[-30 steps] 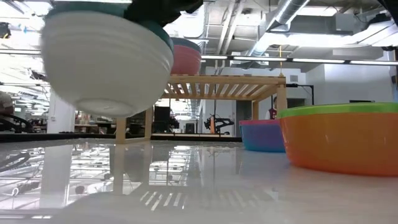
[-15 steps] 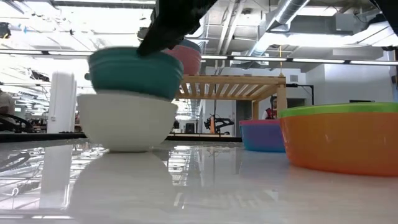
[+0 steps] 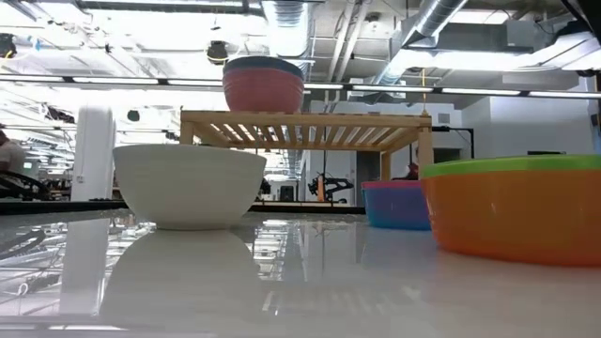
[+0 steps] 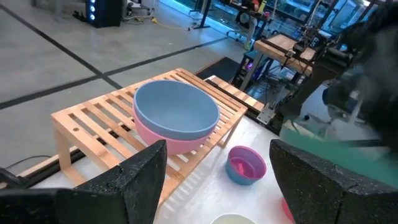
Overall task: Place and stack bowls onto a shelf
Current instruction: Stack the dark green bowl on top of the blue bowl on the shelf
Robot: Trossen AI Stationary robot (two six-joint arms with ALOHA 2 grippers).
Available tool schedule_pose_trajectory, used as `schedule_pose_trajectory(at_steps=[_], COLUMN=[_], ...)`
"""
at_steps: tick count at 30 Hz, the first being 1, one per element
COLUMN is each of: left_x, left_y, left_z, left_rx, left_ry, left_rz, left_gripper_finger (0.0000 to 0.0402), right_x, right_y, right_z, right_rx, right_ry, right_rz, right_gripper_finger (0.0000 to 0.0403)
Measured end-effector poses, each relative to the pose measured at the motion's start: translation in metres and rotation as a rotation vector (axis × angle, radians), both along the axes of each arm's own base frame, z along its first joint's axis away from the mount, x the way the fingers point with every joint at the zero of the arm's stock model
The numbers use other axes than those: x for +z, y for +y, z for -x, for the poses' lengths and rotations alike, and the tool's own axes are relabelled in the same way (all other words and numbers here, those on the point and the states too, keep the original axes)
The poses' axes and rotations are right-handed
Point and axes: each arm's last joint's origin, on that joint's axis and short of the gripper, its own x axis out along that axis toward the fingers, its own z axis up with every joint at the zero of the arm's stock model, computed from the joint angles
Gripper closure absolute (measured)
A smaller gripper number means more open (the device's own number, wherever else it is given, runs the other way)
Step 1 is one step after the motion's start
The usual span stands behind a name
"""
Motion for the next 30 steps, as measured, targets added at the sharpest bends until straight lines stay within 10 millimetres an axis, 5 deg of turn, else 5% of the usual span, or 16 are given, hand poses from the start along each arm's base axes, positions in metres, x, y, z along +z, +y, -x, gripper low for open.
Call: schedule_pose_trajectory(at_steps=[4,9,17,30], left_x=[0.000,0.000,0.000,0.000], left_y=[0.000,0.000,0.000,0.001], left_z=[0.000,0.000,0.000,0.000], left_rx=[0.009,0.011,0.018,0.026], left_ry=[-0.002,-0.007,-0.009,-0.010], left_rz=[-0.001,0.008,0.008,0.005], left_gripper_finger=[0.0133,0.0133,0.0133,0.0133], right_x=[0.014,-0.005,-0.026,-0.034], right_y=[-0.039,-0.088,-0.139,-0.144], right_z=[0.008,0.001,0.000,0.008], right_rx=[-0.177,-0.313,-0.437,-0.409], right_ry=[-0.025,0.075,0.181,0.295], right_rz=[0.057,0.049,0.014,-0.022], right_gripper_finger=[0.0373,0.0373,0.0373,0.0373])
